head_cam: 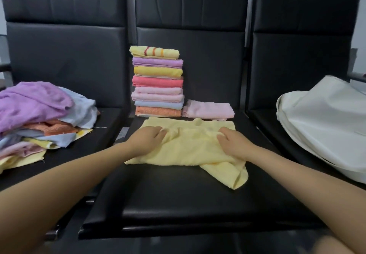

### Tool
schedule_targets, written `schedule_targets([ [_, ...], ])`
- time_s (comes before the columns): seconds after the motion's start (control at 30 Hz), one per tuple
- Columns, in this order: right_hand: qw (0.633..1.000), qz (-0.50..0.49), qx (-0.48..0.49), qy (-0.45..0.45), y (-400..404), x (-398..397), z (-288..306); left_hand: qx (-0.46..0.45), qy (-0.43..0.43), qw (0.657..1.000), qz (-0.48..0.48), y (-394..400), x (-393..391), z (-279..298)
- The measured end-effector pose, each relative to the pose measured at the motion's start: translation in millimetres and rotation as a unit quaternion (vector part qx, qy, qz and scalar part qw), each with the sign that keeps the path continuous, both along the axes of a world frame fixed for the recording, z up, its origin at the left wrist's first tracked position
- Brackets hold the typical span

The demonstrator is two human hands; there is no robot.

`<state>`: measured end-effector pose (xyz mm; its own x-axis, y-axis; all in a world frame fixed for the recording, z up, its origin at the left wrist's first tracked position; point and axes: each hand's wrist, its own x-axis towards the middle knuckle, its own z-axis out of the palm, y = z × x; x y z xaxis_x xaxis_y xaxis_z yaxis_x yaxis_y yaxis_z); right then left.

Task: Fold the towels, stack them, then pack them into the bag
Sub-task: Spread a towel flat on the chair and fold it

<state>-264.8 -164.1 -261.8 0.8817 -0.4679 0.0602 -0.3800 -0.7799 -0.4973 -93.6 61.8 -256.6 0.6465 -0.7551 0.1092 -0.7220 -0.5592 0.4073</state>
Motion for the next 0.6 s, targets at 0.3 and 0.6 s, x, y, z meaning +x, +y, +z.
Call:
schedule_targets([
  [0.3, 0.984, 0.114, 0.007, 0.138, 9.3, -27.4, 20.2, 0.069, 0.120, 0.990, -0.026, 34.0, -18.0, 8.1],
  [0.6, 0.986, -0.001, 0.143, -0.089, -8.8, -20.8, 53.2, 0.029, 0.137, 0.990, 0.034, 64.6, 10.9, 15.1],
])
